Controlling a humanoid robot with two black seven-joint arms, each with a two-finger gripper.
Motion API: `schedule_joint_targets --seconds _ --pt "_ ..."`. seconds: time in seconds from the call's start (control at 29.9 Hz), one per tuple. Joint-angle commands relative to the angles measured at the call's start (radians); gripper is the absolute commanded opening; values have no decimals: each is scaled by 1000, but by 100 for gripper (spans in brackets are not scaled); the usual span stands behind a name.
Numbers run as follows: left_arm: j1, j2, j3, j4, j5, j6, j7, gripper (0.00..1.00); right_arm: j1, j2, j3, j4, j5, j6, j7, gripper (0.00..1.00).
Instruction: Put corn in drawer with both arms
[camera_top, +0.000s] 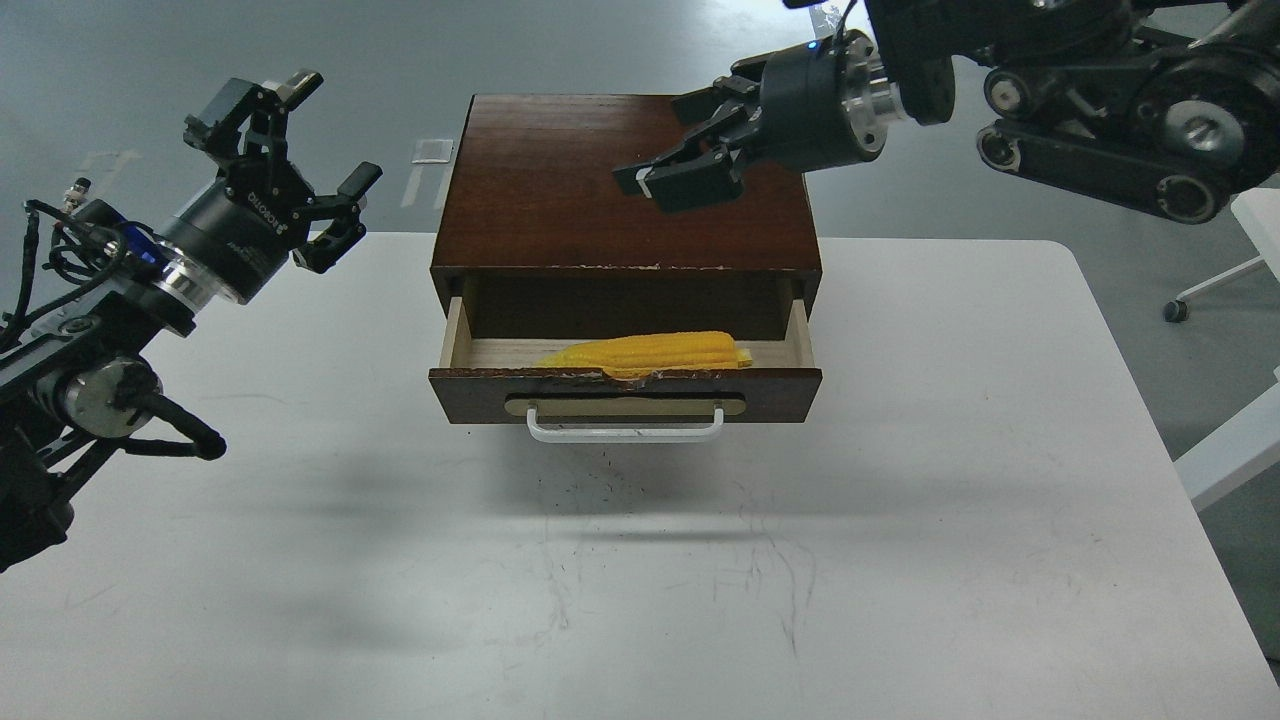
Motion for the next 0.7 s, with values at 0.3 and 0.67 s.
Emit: schedule_joint_targets --seconds 0.3,0.67 --pt "2 -12 2 -1 6 -5 0 99 -622 -224 528 -15 461 -6 0 99" --pt "12 -18 2 0 7 -6 0 99 -984 -141 864 -98 758 -14 0 99"
